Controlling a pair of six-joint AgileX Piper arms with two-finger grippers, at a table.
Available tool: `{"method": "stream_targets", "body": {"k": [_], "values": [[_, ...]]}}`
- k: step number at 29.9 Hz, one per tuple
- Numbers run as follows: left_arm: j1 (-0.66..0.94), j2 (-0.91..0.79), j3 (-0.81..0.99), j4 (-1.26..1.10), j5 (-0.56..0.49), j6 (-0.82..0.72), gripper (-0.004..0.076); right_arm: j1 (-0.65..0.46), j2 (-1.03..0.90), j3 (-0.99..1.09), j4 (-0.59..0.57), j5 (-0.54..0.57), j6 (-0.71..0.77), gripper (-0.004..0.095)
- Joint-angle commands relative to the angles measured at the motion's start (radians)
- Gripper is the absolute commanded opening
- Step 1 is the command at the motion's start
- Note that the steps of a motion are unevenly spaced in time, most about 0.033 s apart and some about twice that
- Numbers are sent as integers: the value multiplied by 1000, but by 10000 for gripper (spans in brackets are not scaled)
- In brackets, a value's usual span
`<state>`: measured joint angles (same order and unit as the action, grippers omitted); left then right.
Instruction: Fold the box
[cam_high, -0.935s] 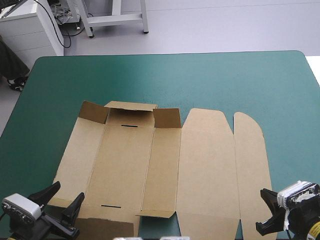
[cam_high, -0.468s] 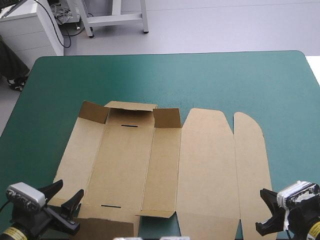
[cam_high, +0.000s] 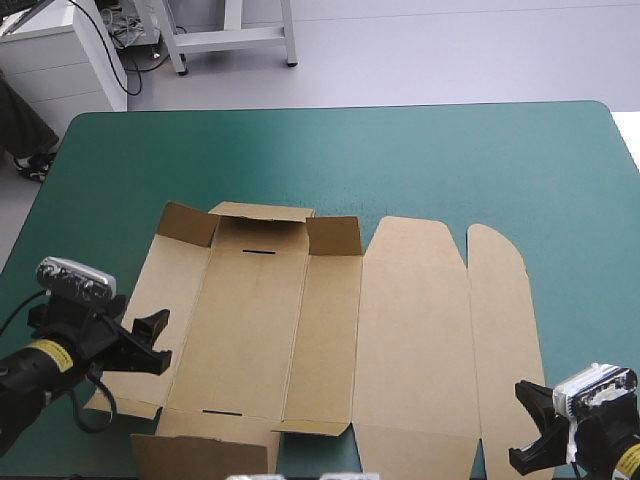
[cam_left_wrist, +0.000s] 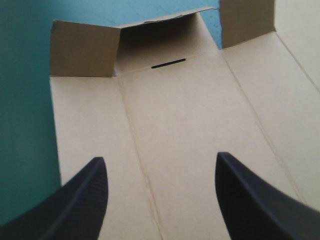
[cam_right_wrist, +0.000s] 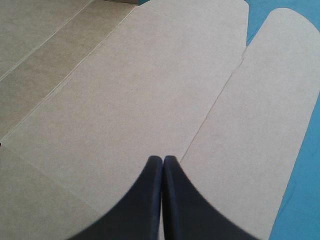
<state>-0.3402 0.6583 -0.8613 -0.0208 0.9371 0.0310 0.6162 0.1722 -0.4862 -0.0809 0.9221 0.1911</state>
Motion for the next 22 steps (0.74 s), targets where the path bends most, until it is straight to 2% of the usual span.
{"method": "stream_targets", "body": {"k": [1,9,18,22], "values": [[-2,77,-79,126,-14,-83,442,-3,11,-24,13,-72,-24,-19],[0,182,-94,344,74,-169,442,-3,11,-24,18,-72,-30,-18],[0,265,-94,357,83,-199,442,-3,11,-24,18,-72,-30,-19],[0,297,-96,284,68,-218,442,-3,11,-24,18,-72,-30,-19]]}}
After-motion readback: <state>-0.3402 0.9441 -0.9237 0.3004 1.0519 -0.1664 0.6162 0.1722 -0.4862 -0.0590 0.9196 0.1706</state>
